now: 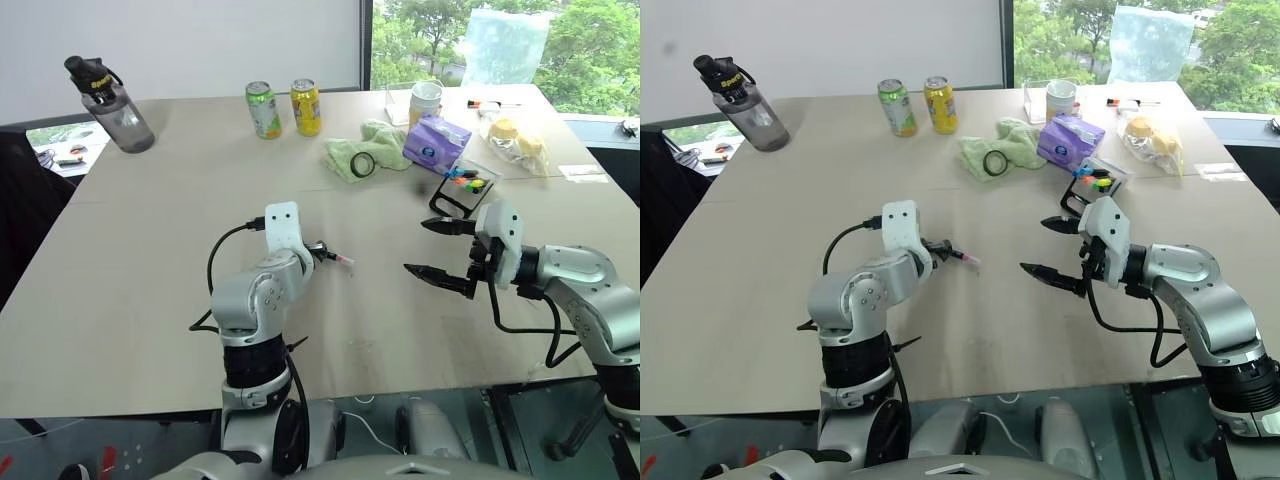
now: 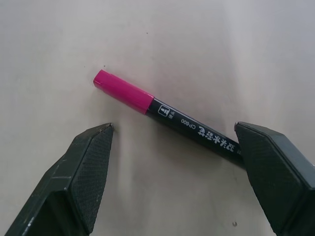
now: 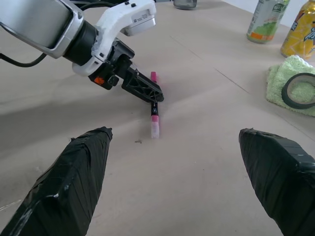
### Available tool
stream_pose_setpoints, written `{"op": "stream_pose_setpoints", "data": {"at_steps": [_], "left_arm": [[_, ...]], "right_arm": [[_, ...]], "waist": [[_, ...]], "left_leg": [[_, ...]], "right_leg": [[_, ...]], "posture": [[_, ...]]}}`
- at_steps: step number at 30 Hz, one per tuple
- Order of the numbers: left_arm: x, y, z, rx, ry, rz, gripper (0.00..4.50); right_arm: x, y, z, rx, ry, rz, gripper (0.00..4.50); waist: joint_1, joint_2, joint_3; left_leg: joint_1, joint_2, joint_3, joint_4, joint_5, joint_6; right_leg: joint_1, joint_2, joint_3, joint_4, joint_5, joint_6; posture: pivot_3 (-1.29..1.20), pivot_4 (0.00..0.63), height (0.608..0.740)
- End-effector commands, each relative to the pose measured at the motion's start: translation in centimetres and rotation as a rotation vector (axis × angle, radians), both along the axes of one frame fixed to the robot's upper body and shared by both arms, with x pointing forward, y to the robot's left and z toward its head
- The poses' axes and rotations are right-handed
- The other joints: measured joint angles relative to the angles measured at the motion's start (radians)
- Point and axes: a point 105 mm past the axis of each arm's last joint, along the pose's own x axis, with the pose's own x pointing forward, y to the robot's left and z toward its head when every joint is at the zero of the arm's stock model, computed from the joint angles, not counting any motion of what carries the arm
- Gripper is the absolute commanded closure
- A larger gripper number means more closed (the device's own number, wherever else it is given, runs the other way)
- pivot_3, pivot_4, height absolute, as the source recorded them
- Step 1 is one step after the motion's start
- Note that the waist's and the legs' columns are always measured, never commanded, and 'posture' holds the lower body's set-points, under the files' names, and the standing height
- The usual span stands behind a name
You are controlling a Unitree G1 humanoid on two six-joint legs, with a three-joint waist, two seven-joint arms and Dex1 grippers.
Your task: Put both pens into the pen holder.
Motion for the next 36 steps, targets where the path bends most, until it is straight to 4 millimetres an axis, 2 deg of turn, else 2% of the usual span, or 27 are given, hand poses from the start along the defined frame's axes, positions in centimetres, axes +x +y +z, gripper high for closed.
{"op": "stream_pose_setpoints", "data": {"at_steps": [1, 8, 19, 23, 25, 28, 30, 34, 36], "left_arm": [[-0.4, 2.9, -2.6, 0.169, 0.154, 0.105, 0.43], [0.0, 3.6, -2.6, 0.327, 0.18, 0.099, 0.43], [-2.4, 3.8, -4.0, 0.288, 0.284, 0.168, 0.43], [-0.7, 4.2, -1.2, 0.179, 0.065, 0.221, 0.43], [-0.2, 4.7, 0.2, 0.18, -0.031, 0.219, 0.43], [0.1, 4.2, 1.3, 0.149, -0.131, 0.15, 0.43], [0.3, 3.1, 2.5, 0.076, -0.254, 0.041, 0.43], [-0.7, 2.7, 3.9, -0.034, -0.39, -0.087, 0.43], [-1.5, 2.7, 5.6, -0.131, -0.488, -0.149, 0.43]], "right_arm": [[-0.4, 0.3, 1.2, 0.0, -0.06, 0.015, 0.06], [-0.4, 0.3, 1.3, -0.003, -0.068, 0.003, 0.06], [-0.2, 0.2, 1.4, -0.007, -0.076, -0.013, 0.06], [-0.2, 0.3, 1.2, -0.007, -0.072, -0.014, 0.06], [-0.2, 0.3, 1.2, -0.007, -0.07, -0.012, 0.06], [-0.1, 0.2, 1.1, -0.008, -0.067, -0.013, 0.06], [-0.1, 0.3, 1.0, -0.009, -0.066, -0.013, 0.06], [0.0, 0.4, 0.9, -0.007, -0.066, -0.013, 0.06], [0.0, 0.5, 0.8, -0.006, -0.064, -0.013, 0.06]], "waist": [[-0.003, 0.0, 0.0], [-0.007, -0.001, 0.0], [-0.008, 0.0, 0.0], [-0.009, 0.0, 0.0], [-0.008, -0.001, 0.0], [-0.008, -0.001, 0.001], [-0.007, -0.002, 0.002], [-0.001, -0.003, 0.002], [0.006, -0.003, 0.002]], "left_leg": [[0.0, 0.0, 0.0, 0.0, 0.0, 0.0], [-0.002, 0.0, -0.001, -0.001, -0.001, -0.001], [-0.001, 0.0, -0.001, -0.005, -0.002, -0.001], [-0.001, 0.001, 0.0, -0.011, -0.002, -0.001], [-0.002, 0.001, 0.0, -0.012, -0.002, -0.001], [-0.004, 0.001, 0.0, -0.012, -0.001, -0.001], [-0.005, 0.002, 0.0, -0.012, -0.001, -0.001], [-0.011, 0.001, 0.0, -0.012, -0.001, -0.001], [-0.02, 0.001, -0.002, -0.008, -0.001, -0.001]], "right_leg": [[0.0, 0.0, 0.0, 0.0, 0.0, 0.0], [-0.001, 0.0, 0.0, -0.004, 0.0, 0.0], [-0.001, 0.0, 0.0, -0.008, 0.0, 0.0], [-0.001, 0.0, 0.001, -0.012, 0.0, 0.0], [-0.004, 0.0, 0.001, -0.013, 0.0, 0.0], [-0.006, 0.0, 0.002, -0.012, 0.0, 0.0], [-0.006, 0.001, 0.002, -0.012, 0.0, 0.0], [-0.012, 0.0, 0.002, -0.013, 0.0, 0.0], [-0.019, -0.001, 0.0, -0.013, 0.0, -0.001]], "posture": [[0.0, 0.15, 0.74], [0.0, 0.15, 0.74], [0.0, 0.15, 0.74], [0.0, 0.15, 0.74], [0.0, 0.15, 0.74], [0.0, 0.15, 0.74], [0.0, 0.15, 0.74], [0.0, 0.15, 0.74], [0.0, 0.15, 0.74]]}}
